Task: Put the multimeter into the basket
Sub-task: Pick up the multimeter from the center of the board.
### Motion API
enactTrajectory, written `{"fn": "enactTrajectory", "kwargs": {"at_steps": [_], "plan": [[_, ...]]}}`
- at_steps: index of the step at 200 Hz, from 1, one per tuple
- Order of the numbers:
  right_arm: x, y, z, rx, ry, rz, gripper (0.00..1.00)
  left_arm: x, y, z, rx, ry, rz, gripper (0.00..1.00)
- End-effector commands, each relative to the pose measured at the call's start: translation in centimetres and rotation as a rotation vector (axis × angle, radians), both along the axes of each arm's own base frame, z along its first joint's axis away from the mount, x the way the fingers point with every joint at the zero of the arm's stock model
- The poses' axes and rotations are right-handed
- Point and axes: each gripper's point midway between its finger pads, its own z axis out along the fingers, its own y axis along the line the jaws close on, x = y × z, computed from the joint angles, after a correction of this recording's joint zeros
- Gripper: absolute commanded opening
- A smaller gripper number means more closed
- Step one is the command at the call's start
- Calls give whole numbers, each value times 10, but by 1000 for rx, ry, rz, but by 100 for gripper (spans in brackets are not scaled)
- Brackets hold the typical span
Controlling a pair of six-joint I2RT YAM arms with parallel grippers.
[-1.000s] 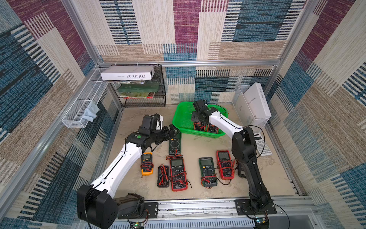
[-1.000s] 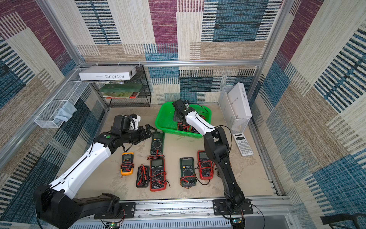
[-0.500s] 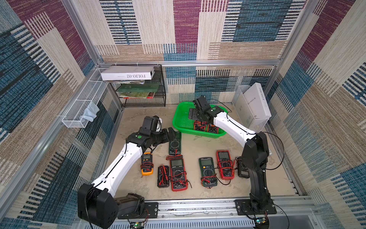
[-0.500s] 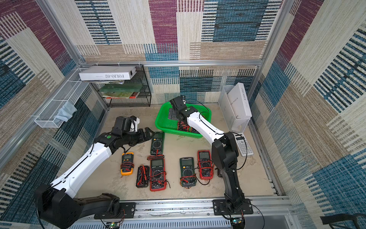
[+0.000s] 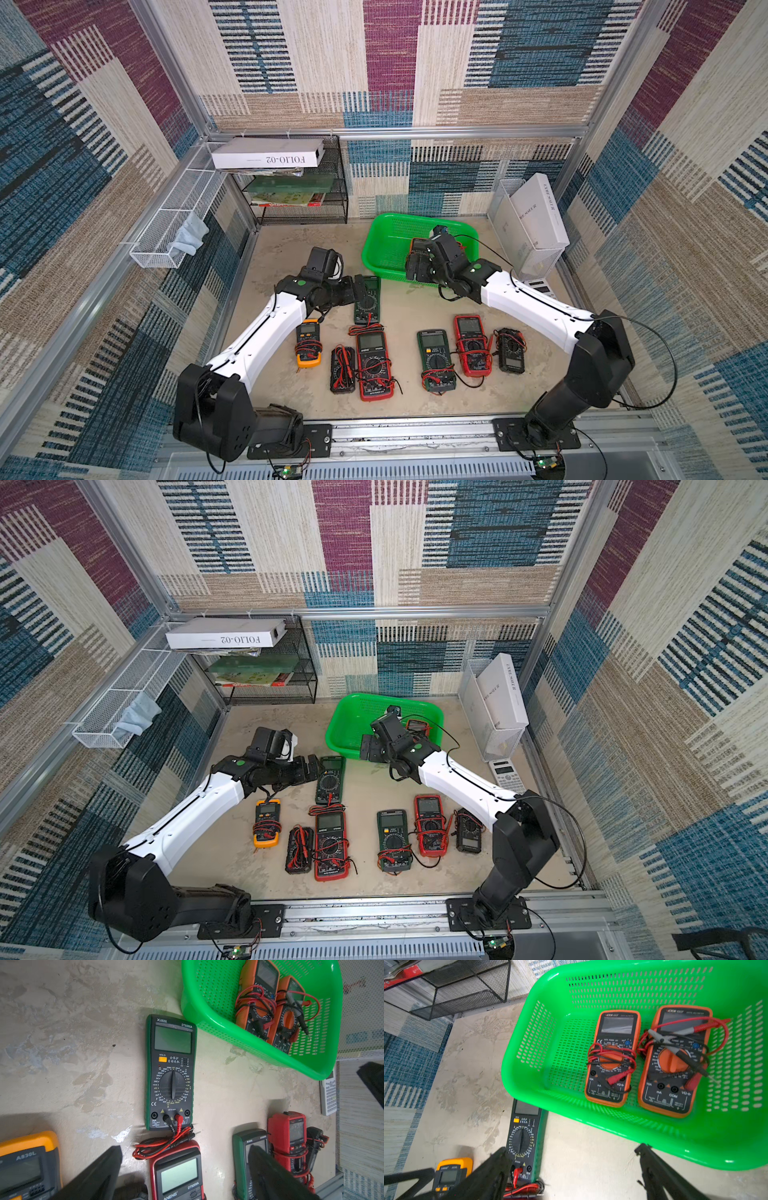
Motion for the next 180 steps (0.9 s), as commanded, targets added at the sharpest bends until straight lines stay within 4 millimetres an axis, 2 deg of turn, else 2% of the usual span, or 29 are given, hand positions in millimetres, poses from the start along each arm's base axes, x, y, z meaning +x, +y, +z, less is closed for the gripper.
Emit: {"fn": "enactTrajectory", "kwargs": {"at_steps": [1,48,89,147,180], "plan": [[-14,5,4,77,-29,7,100,0,0,-9,21,8,-16,99],[-54,-3,-10,133,-36,34,100,-1,-9,-36,61,63,-53,100],[-79,-7,-23,169,-37,53,100,-4,-15,-49,134,91,-98,100],[-102,-4,-49,160,12,101,99,0,-15,-64,244,118,-114,100],[-107,5,-54,180,25,120,99,4,-14,-79,315,136,-126,100]]}}
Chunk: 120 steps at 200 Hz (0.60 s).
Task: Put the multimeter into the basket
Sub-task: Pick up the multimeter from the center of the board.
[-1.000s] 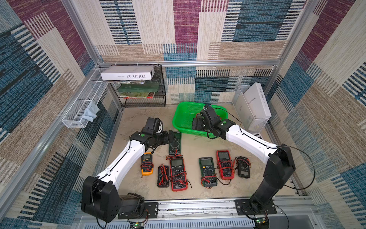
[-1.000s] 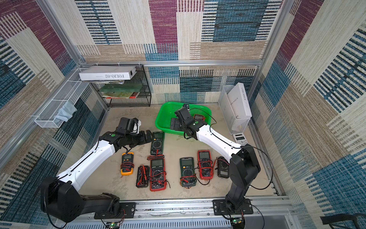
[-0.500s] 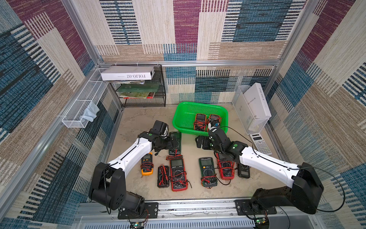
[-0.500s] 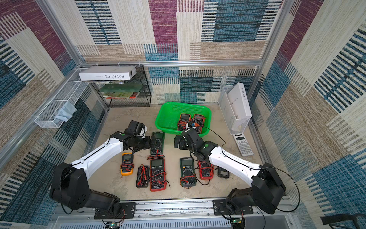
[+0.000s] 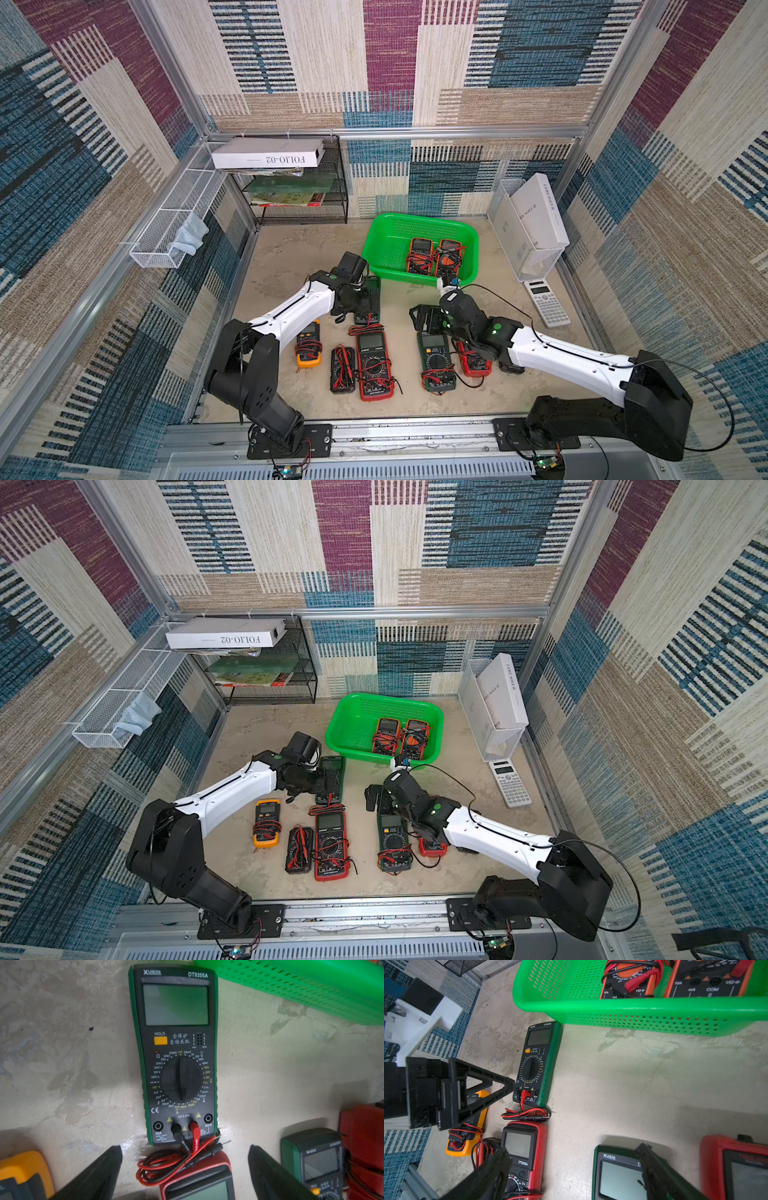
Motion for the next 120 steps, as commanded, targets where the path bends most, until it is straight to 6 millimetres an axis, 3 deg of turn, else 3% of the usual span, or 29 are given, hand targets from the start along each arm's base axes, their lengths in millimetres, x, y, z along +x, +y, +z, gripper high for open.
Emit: {"fn": "enactTrajectory", "kwargs": {"at_steps": [1,44,120], "plan": [[-1,11,4,48,-6,16,100,1,9,-9,85,9,-6,100],[-4,19,-1,44,7,37,100,5,10,-26,126,30,-3,99],[-6,17,-6,40,18,29,100,19,-8,-36,138,26,-21,100]]}}
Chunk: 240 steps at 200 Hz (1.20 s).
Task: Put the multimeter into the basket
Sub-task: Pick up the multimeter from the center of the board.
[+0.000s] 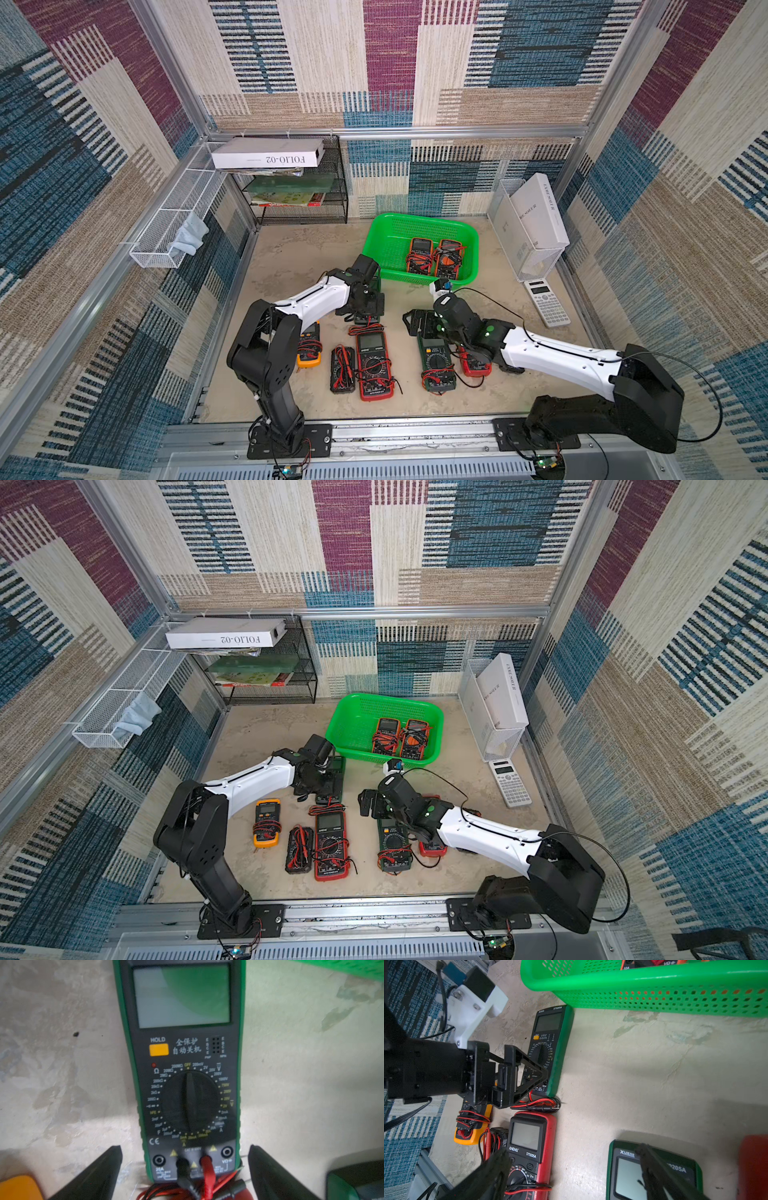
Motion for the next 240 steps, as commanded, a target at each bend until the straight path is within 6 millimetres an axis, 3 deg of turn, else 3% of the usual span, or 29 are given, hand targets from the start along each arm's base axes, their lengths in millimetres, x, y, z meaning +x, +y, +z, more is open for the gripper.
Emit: {"fn": "enactTrajectory", "kwargs": {"at_steps": [1,158,240], "plan": [[2,0,4,18,-12,-15,100,6,-3,-1,18,-14,-1,100],[-1,-10,6,20,-11,-44,100,11,-2,-43,71,53,62,99],[-3,-8,8,27,-8,-31,100,10,-5,-48,47,60,69,68]]}}
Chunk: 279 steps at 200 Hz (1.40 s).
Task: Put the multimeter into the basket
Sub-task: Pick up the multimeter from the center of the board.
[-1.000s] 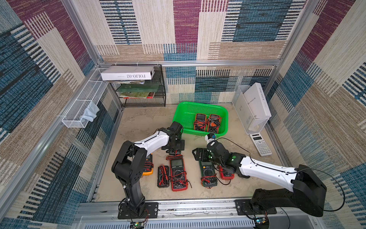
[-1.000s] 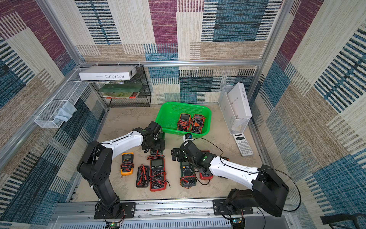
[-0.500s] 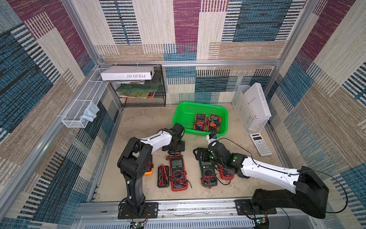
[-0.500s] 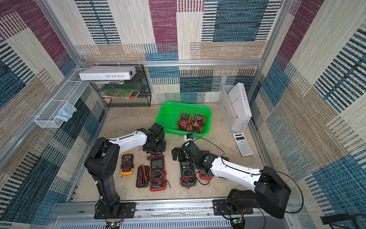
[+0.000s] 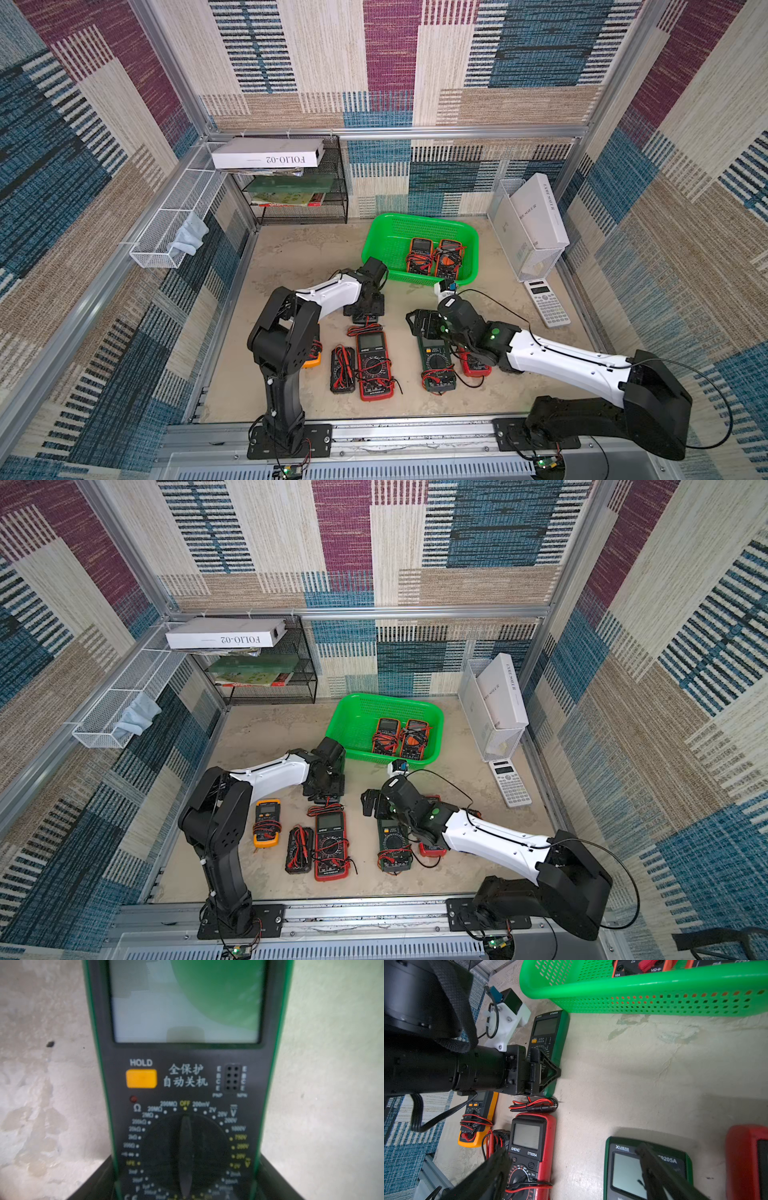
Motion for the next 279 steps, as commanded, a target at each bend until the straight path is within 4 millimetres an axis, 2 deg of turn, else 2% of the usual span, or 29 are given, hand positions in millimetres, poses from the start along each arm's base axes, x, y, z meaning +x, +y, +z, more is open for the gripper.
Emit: {"fn": "enactTrajectory", "kwargs": {"at_steps": [1,14,28,39,55,72,82,159,237,279], "plan": [[-1,0,1,5,1,1,100,-3,-4,-10,-25,26,2,68],[-1,1,1,5,2,3,100,-4,-3,-11,-22,31,6,59],[-1,1,1,5,2,5,100,-4,0,-11,-19,32,16,55],[-1,2,2,7,2,6,100,-4,2,-10,-16,29,28,47],[-1,3,2,11,2,10,100,-4,7,-8,-17,22,51,26],[-1,5,4,17,-1,18,99,-2,13,-2,-11,8,72,21],[-1,6,4,19,-1,22,100,-1,16,2,-9,-4,81,15],[3,14,16,22,-22,43,100,4,36,46,-38,-89,131,3],[20,25,62,59,-97,76,100,-4,34,94,-98,-140,88,0],[28,24,77,84,-115,80,100,-2,27,121,-136,-186,44,0]]}}
